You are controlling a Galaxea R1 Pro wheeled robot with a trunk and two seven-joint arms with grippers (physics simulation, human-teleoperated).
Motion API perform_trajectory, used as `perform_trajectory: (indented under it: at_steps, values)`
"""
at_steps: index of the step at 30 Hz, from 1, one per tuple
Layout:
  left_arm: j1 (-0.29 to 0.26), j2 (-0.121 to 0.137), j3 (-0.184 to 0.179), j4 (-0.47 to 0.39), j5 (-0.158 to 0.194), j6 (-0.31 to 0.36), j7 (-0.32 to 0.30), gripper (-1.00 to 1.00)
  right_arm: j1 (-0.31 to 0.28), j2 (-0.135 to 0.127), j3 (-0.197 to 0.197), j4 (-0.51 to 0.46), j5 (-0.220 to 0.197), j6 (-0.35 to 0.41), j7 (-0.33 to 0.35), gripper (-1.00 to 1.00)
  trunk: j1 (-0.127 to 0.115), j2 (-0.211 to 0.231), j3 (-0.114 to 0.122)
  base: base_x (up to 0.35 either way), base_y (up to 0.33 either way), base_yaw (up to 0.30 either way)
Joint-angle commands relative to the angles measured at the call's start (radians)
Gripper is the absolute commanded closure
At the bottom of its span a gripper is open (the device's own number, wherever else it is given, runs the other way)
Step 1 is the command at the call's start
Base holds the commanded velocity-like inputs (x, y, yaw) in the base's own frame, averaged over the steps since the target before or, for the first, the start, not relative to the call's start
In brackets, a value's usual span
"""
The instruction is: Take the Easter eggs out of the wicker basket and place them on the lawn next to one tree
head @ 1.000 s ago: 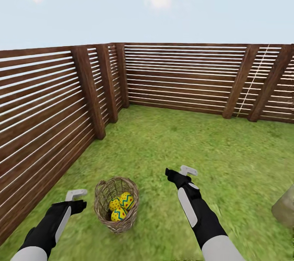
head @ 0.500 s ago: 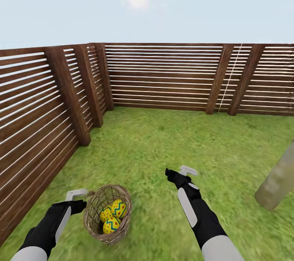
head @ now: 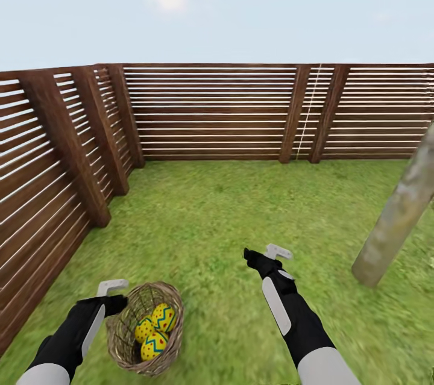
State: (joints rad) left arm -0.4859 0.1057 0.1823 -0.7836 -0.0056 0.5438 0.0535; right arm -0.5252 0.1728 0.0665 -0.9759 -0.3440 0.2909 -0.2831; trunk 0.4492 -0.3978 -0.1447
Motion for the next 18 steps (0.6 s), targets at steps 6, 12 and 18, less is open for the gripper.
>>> perform_trajectory:
  at_steps: [6, 12, 18]
  values:
    - [0.0, 0.001, 0.0, -0.002, 0.0, 0.005, 0.002, -1.0, -0.001, -0.001, 0.003, -0.001, -0.009, 0.002, -0.008, -1.0, 0.001, -0.002, -0.002, 0.095, 0.226, -0.28]
    - [0.0, 0.003, 0.0, -0.002, 0.0, 0.005, 0.002, -1.0, -0.001, -0.001, 0.003, -0.001, -0.008, 0.002, -0.008, -1.0, 0.001, -0.002, -0.002, 0.024, 0.278, -0.276]
    - [0.0, 0.003, 0.0, -0.002, 0.0, 0.005, 0.002, -1.0, -0.001, 0.0, 0.003, -0.001, -0.006, 0.001, -0.008, -1.0, 0.001, -0.002, -0.002, 0.002, 0.286, -0.237]
